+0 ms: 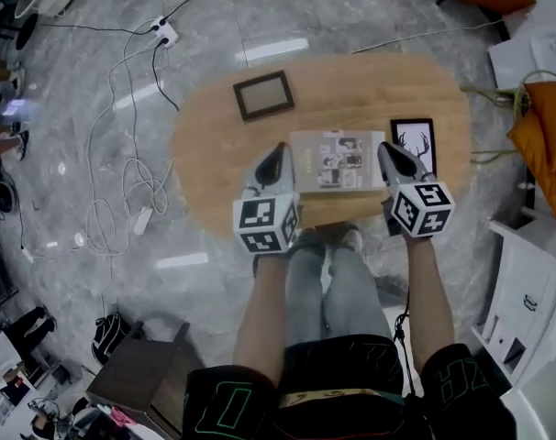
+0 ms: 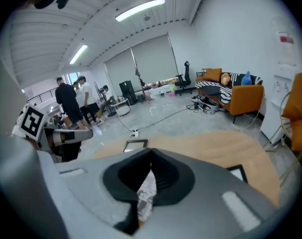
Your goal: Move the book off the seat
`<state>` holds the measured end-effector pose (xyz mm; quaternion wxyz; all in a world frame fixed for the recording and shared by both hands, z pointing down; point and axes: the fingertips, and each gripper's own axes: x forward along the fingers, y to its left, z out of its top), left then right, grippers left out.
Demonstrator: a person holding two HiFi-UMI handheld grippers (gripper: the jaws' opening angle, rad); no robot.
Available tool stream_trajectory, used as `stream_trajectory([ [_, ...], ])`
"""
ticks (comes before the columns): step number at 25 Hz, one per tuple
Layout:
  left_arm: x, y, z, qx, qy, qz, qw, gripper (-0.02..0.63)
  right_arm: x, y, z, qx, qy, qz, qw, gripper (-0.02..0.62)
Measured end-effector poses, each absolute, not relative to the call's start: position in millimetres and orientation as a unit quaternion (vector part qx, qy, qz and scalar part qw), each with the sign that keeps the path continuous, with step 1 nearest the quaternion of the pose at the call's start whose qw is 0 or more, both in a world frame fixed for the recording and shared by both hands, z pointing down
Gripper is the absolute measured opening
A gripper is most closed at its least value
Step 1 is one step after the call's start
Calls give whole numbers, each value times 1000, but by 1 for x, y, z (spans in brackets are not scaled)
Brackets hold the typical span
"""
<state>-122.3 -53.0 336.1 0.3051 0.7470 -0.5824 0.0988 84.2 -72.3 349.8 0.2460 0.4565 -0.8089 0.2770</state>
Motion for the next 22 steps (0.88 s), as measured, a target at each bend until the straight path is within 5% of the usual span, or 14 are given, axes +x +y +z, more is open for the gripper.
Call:
stream_trajectory([
  [22, -159, -94, 72, 744, -656, -25, 123, 12, 38, -140, 82, 482, -862, 143, 61, 5],
])
